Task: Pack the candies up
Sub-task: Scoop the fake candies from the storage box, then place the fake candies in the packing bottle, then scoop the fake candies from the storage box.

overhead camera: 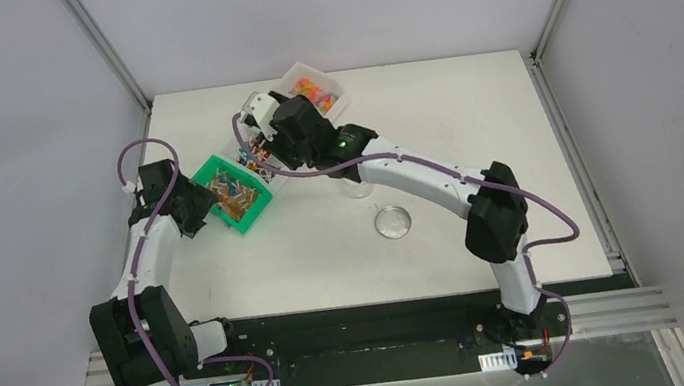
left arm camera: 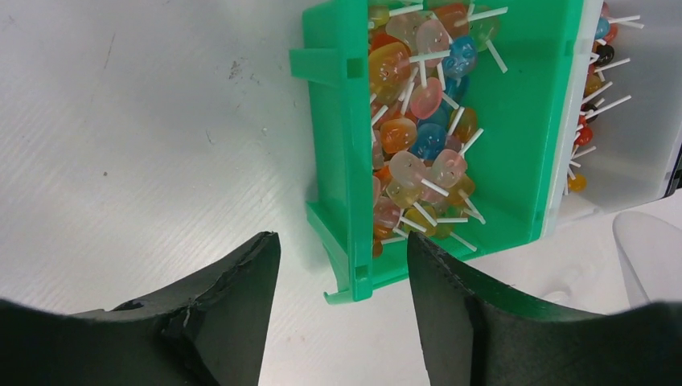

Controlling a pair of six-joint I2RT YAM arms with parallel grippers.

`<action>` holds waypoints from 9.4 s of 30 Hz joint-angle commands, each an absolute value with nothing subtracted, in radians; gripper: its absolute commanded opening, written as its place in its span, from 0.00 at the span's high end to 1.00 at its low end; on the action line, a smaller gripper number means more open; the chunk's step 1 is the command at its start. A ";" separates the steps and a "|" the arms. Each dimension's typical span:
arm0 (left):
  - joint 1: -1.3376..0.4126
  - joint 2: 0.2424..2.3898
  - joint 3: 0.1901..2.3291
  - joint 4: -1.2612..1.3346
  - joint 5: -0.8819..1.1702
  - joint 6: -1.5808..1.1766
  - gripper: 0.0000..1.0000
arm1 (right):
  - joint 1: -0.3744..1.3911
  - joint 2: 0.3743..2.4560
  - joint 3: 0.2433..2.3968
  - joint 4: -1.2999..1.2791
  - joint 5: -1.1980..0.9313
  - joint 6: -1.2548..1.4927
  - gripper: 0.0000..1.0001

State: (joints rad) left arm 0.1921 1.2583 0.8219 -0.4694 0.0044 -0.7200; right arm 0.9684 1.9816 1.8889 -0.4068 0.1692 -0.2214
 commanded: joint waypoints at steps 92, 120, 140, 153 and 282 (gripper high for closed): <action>0.201 1.043 0.774 -0.406 0.389 -0.562 0.01 | 0.978 1.975 1.500 0.222 0.271 -0.194 1.00; 0.105 0.839 0.717 -0.408 0.444 -0.449 0.05 | 0.910 1.491 1.087 0.390 0.220 -0.250 1.00; 0.093 0.846 0.707 -0.403 0.468 -0.436 0.05 | 0.853 1.117 0.942 -0.106 0.281 -0.355 1.00; 0.094 0.841 0.706 -0.403 0.469 -0.436 0.05 | 0.854 1.111 0.994 -0.385 0.297 -0.362 1.00; 0.055 1.038 0.790 -0.431 -0.103 -0.677 0.13 | 1.025 1.815 1.728 -0.202 0.130 -0.262 1.00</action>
